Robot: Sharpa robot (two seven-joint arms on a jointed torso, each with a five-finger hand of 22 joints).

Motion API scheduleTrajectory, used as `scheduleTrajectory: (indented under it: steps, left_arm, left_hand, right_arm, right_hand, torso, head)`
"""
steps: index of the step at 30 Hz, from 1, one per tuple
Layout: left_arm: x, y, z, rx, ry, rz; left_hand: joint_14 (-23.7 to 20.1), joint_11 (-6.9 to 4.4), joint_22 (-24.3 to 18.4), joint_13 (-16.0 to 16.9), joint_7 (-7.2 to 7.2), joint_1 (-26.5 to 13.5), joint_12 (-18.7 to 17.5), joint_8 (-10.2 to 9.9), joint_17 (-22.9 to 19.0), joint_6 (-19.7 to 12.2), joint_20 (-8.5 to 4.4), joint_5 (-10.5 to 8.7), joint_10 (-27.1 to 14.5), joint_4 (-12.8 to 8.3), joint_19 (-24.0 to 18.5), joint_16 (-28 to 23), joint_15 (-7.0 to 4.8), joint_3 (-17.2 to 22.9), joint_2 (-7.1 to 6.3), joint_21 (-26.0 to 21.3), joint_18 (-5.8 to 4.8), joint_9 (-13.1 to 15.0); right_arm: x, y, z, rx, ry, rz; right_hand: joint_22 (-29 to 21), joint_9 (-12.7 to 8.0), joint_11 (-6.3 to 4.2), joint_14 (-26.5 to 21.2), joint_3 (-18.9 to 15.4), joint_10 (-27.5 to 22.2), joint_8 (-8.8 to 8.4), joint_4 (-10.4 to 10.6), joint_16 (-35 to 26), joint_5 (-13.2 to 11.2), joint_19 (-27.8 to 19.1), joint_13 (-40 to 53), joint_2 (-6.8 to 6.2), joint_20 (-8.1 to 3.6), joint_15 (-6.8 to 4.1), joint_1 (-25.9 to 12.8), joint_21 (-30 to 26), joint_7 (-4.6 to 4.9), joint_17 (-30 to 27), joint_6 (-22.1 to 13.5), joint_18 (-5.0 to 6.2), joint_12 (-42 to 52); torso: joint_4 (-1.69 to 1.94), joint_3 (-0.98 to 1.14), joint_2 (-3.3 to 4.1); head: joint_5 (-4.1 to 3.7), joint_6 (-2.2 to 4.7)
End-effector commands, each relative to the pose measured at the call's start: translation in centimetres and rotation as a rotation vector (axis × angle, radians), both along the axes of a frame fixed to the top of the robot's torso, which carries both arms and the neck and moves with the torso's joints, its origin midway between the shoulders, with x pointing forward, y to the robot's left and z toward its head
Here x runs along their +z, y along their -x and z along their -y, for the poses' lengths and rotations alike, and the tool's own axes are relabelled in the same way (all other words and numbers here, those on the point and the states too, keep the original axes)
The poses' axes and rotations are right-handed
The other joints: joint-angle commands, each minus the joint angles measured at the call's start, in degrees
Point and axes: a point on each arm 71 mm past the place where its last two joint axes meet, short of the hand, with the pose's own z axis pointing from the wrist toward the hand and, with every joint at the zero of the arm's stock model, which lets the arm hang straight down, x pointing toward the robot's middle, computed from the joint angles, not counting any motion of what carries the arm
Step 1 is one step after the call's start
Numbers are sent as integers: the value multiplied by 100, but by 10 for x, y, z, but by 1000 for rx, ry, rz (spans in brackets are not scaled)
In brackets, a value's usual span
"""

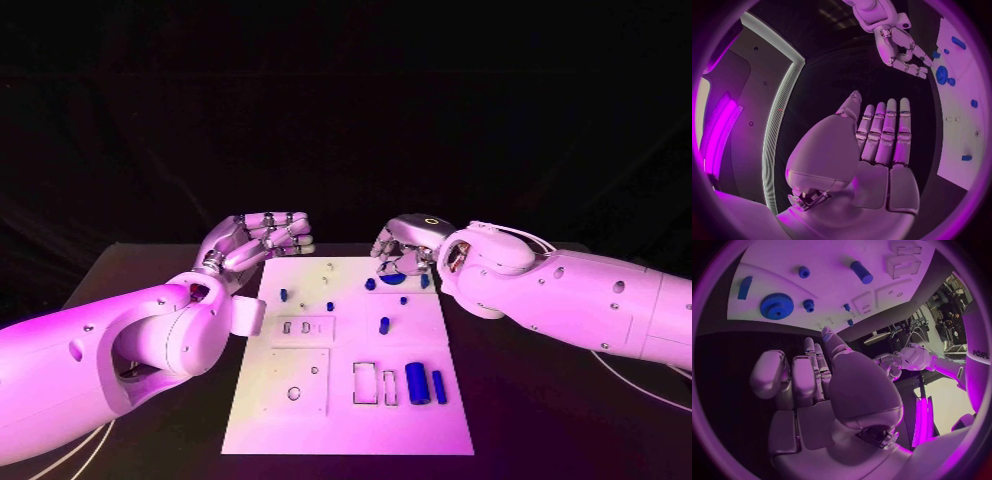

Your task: Assemble the parts on the task board

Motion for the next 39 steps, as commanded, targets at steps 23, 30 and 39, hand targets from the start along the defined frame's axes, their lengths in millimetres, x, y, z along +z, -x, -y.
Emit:
scheduleTrajectory:
  steps: [23, 30, 39]
  left_arm:
    - [10, 4, 0, -45, 35, 4]
    - [11, 5, -1, -46, 38, 3]
    - [12, 5, -2, -48, 49, -4]
  left_hand:
    - [36, 22, -9, -5, 33, -17, -33, -38, -10, 29, -5, 1, 17, -34, 34, -53, 23, 28, -11, 24, 28, -9]
    - [40, 22, -9, -5, 33, -16, -39, -44, -10, 29, -6, 1, 18, -38, 38, -57, 23, 30, -13, 27, 28, -9]
    - [49, 31, -10, -6, 48, -19, -65, -67, -12, 19, -7, 0, 8, -49, 45, -72, 26, 34, -21, 33, 28, -11]
  right_arm:
    - [-10, -4, -13, -17, 180, 7]
    - [-12, -5, -16, -12, 184, 2]
    - [-16, -6, -16, -19, 190, -7]
  right_hand:
    - [639, 17, -11, 267, 503, -11, -22, 111, 406, -47, 52, 50, -217, 41, 13, -76, 479, -41, 382, 12, -134, 9]
    - [679, 20, -13, 266, 549, 2, -17, 122, 425, -44, 53, 56, -224, 43, 11, -78, 508, -43, 397, 26, -138, 14]
    - [771, 30, -15, 263, 652, 32, -4, 150, 463, -45, 61, 65, -239, 49, 2, -91, 573, -38, 425, 73, -150, 20]
  torso:
    - [136, -22, 269]
    - [138, -14, 307]
    - [137, -15, 355]
  head:
    - [-49, 43]
    - [-41, 50]
    - [-52, 36]
